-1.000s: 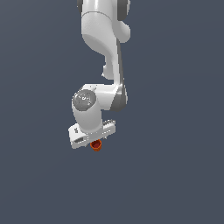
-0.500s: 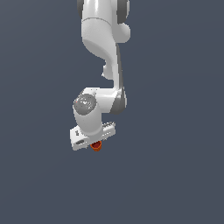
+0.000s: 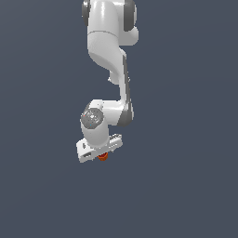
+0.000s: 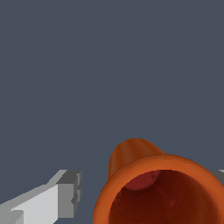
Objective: Pick up the object and move it to a goal position.
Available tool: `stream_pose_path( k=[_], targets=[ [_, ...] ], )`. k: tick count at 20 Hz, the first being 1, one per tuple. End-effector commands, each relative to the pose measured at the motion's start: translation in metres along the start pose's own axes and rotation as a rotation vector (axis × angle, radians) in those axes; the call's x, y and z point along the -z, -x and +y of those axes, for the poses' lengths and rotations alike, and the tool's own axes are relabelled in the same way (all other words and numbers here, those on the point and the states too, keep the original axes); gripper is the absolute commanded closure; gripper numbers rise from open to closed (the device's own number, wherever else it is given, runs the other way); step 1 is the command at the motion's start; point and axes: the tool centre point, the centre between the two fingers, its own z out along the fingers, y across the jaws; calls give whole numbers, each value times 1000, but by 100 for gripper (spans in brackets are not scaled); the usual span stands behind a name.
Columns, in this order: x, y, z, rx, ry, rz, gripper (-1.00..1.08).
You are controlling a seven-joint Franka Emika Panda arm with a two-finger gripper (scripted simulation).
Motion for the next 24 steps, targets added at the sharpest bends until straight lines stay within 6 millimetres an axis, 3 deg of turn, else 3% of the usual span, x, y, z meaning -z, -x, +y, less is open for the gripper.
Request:
stream_pose_path(
  k=[1, 15, 20, 24],
  targets=[
    [0, -1, 0, 0, 1, 1, 108],
    [5, -1, -1, 0, 1, 1, 108],
    [23, -1, -5, 0, 1, 1, 108],
    [49, -1, -11, 0, 1, 1, 108]
  ],
)
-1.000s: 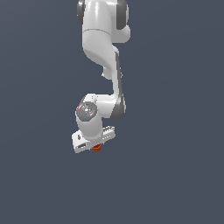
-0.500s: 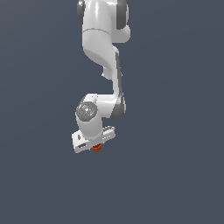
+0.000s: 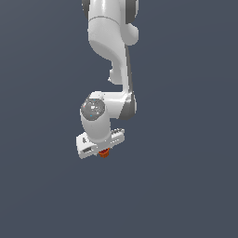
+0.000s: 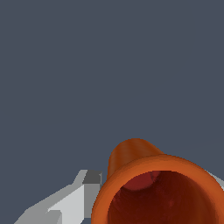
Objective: Pick up the object and move it to a goal position.
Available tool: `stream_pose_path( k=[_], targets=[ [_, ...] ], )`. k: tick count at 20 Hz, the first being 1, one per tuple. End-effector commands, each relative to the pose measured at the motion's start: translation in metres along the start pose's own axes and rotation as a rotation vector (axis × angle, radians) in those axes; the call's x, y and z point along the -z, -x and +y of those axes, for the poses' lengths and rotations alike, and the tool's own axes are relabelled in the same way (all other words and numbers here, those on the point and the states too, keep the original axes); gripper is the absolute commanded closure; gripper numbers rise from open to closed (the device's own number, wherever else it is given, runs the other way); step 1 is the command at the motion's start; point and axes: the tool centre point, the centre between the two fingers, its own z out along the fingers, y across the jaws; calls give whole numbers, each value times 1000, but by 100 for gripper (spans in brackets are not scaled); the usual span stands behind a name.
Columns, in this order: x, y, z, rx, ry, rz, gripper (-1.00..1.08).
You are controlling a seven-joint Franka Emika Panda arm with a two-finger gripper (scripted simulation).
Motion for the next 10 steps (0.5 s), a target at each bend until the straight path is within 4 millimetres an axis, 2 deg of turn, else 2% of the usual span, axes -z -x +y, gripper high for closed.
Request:
stream_pose_path(
  k=[1, 5, 10],
  targets=[
    [20, -1, -4, 0, 1, 2, 108],
    [59, -2, -14, 1, 2, 2, 108],
    [118, -3, -27, 1, 2, 2, 108]
  ],
)
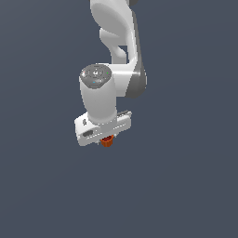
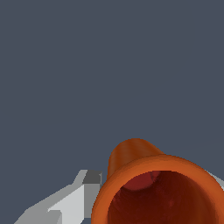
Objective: Pick up the object and move it to a goal position.
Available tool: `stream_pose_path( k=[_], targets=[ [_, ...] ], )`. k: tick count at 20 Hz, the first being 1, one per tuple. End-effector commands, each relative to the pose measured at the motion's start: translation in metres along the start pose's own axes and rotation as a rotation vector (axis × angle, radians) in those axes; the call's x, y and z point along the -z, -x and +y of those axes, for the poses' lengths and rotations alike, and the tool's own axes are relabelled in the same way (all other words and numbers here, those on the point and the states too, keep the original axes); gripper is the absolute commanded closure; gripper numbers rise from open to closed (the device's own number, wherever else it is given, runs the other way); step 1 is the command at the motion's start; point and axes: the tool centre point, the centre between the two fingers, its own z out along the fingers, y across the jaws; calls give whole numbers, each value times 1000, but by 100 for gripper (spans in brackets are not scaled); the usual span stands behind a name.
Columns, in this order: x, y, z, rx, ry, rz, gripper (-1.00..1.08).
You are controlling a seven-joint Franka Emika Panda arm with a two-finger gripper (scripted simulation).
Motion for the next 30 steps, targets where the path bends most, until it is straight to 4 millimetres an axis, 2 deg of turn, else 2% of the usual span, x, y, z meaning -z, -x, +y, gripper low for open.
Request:
stream_pose_path(
  k=[1, 12, 20, 25, 30],
  targets=[
    [31, -1, -7, 0, 1, 1, 108],
    [158, -5, -36, 0, 1, 1, 108],
    [242, -10, -54, 0, 1, 1, 108],
    [280, -13, -62, 0, 0, 1, 108],
    [305, -15, -66, 0, 0, 1, 108]
  ],
)
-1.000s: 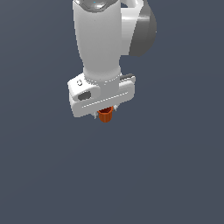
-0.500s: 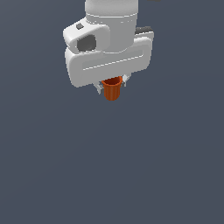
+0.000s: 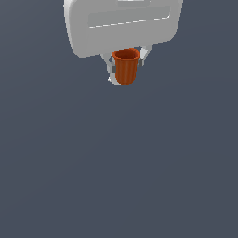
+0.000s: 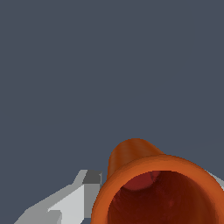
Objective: Pick up the object and move it to a goal position.
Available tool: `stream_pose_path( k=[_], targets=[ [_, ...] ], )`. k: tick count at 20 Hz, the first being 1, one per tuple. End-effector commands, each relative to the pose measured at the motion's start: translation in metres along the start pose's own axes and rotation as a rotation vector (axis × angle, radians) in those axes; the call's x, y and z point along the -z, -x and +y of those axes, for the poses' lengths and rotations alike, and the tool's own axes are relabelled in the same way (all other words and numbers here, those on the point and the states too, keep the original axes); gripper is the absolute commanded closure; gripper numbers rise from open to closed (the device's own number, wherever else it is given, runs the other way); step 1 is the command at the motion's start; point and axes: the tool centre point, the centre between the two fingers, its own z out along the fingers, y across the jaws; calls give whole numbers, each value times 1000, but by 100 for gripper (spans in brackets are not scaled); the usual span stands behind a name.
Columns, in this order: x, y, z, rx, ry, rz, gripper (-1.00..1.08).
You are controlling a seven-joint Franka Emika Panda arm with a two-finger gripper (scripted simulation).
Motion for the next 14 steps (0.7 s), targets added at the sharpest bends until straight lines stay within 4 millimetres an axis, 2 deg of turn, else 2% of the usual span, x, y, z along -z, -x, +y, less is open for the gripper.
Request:
stream_pose_path(
  k=[1, 7, 14],
  targets=[
    [11, -1, -2, 0, 0, 0, 108],
    [25, -3, -4, 0, 0, 0, 108],
    [29, -4, -5, 0, 0, 0, 108]
  ],
)
